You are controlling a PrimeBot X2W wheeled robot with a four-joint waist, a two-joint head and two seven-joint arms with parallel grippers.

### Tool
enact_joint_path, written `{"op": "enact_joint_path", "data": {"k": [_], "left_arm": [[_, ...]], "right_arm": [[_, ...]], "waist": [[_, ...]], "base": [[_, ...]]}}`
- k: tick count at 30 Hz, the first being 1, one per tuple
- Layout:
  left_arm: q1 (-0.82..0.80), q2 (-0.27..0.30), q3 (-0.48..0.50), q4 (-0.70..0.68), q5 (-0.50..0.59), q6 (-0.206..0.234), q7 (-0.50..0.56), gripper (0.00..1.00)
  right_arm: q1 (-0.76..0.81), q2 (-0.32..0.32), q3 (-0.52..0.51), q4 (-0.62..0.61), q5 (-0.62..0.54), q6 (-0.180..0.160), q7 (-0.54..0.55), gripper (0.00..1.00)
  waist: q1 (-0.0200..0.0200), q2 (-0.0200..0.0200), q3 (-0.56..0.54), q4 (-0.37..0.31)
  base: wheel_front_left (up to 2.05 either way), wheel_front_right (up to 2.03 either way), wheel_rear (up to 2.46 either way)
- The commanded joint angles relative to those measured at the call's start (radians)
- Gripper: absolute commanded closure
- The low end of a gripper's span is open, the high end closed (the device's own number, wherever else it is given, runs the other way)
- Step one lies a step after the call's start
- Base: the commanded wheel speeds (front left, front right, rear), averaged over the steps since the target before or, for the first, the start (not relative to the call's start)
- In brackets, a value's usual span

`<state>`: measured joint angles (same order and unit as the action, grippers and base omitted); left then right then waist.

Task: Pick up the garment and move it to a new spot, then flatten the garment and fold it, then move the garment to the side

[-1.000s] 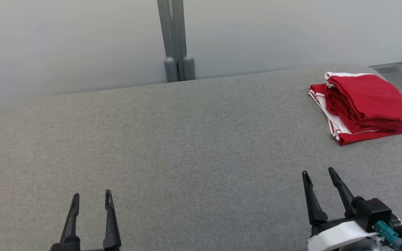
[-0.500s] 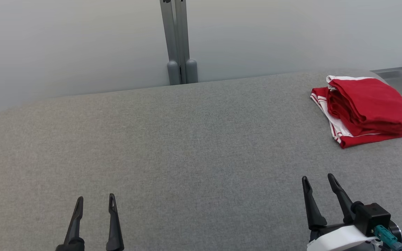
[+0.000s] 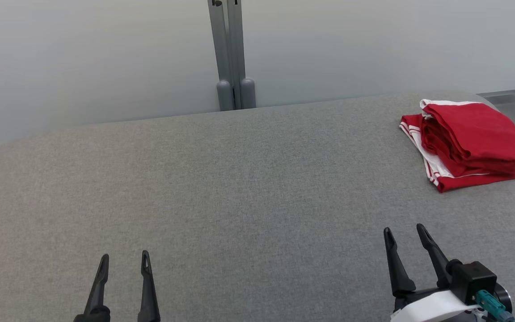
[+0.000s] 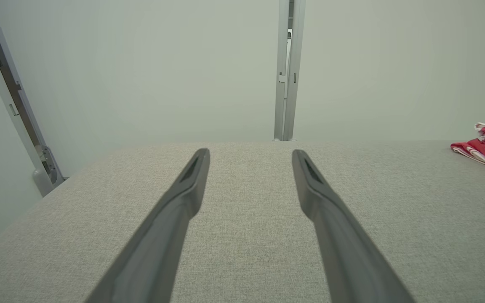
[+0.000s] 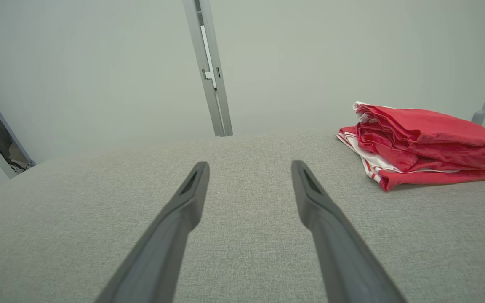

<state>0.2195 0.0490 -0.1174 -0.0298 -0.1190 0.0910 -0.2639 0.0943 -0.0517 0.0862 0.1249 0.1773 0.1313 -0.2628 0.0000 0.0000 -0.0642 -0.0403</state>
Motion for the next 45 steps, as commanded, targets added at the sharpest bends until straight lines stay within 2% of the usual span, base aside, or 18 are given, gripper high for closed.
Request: {"op": "enact_joint_path", "data": {"k": [1,2,5,20,45], "left_arm": [[0.013,0.003,0.004,0.001,0.005,-0.002,0.0,0.0],[0.0,0.0,0.0,0.001,-0.001,-0.002,0.0,1.0],[0.002,-0.001,-0.005,0.021,-0.009,-0.002,0.0,1.0],[-0.063,0.02,0.018,0.066,-0.33,-0.044,0.055,1.0],[-0.155,0.038,0.056,0.138,-0.732,-0.104,0.135,1.0]], "right_arm": [[0.009,0.0,0.003,-0.001,-0.001,-0.001,-0.002,0.0],[0.001,0.0,0.002,0.001,0.001,0.0,0.0,1.0],[0.009,0.001,0.003,0.021,0.009,0.0,0.002,1.0],[-0.035,-0.016,-0.015,0.038,0.316,0.0,0.059,1.0],[-0.091,-0.03,-0.05,0.062,0.698,0.0,0.141,1.0]], "waist": [[0.0,0.0,0.0,0.0],[0.0,0.0,0.0,0.0],[0.0,0.0,0.0,0.001],[0.0,0.0,0.008,0.005],[0.0,0.0,0.022,0.013]], "base": [[0.0,0.0,0.0],[0.0,0.0,0.0],[0.0,0.0,0.0],[0.0,0.0,0.0],[0.0,0.0,0.0]]}}
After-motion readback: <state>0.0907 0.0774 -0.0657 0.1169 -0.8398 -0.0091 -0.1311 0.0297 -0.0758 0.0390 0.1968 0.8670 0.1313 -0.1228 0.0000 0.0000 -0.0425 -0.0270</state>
